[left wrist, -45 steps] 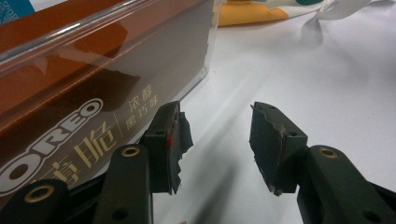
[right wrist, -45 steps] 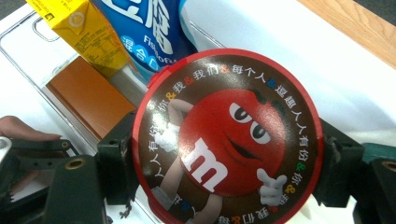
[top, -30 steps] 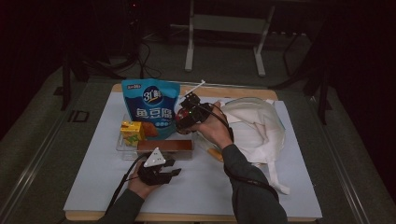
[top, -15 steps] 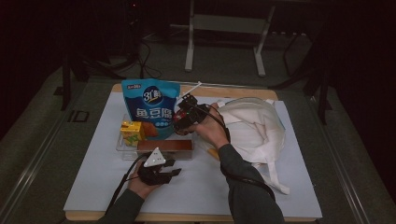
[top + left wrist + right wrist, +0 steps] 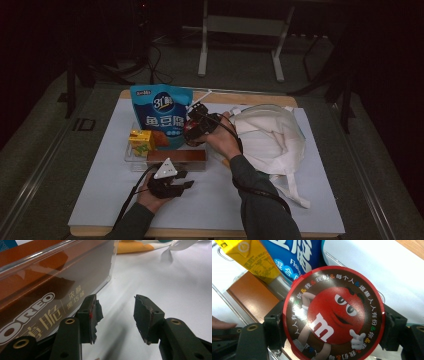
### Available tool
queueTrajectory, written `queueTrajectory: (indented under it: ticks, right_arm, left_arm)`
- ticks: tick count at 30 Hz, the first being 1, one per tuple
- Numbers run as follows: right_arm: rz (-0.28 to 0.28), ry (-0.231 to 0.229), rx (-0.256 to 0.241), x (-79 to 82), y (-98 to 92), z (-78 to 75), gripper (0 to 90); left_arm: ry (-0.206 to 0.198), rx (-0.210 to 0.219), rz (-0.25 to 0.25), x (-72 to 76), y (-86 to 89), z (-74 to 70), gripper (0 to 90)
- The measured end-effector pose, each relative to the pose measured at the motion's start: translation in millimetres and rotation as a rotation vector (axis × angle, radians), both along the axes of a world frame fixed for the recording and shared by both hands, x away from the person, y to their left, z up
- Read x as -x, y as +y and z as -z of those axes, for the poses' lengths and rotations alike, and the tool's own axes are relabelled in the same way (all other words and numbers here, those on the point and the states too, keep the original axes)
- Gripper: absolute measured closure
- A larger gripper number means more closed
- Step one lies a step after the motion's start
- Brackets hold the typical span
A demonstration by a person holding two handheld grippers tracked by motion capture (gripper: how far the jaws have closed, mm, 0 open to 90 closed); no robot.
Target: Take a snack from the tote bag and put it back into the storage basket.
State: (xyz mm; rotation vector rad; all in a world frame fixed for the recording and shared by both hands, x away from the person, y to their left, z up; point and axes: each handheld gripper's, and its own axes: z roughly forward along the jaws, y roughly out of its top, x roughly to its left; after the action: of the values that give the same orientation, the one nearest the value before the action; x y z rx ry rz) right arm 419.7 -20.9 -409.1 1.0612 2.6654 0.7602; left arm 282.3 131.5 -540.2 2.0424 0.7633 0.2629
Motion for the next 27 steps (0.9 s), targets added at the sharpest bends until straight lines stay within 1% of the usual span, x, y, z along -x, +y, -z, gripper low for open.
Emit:
queueTrajectory:
  ticks: [11, 15, 20, 27]
  right_arm:
    - [0.017, 0.009, 0.011, -3.1, 3.5, 13.7, 25.7]
    - [0.022, 0.008, 0.014, -3.8, 4.2, 15.9, 25.7]
    - [0.036, 0.011, 0.032, -4.6, 4.8, 21.5, 25.7]
    - [0.047, 0.031, 0.043, -3.6, 5.1, 28.8, 25.6]
  left_arm:
    - [0.000, 0.001, 0.000, -0.1, 0.0, 0.0, 53.4]
    - [-0.001, 0.000, 0.000, 0.0, 0.0, 0.0, 53.4]
    - [0.000, 0.001, 0.001, 0.1, 0.1, -0.1, 53.3]
    - [0.001, -0.001, 0.001, 0.1, 0.1, -0.1, 53.4]
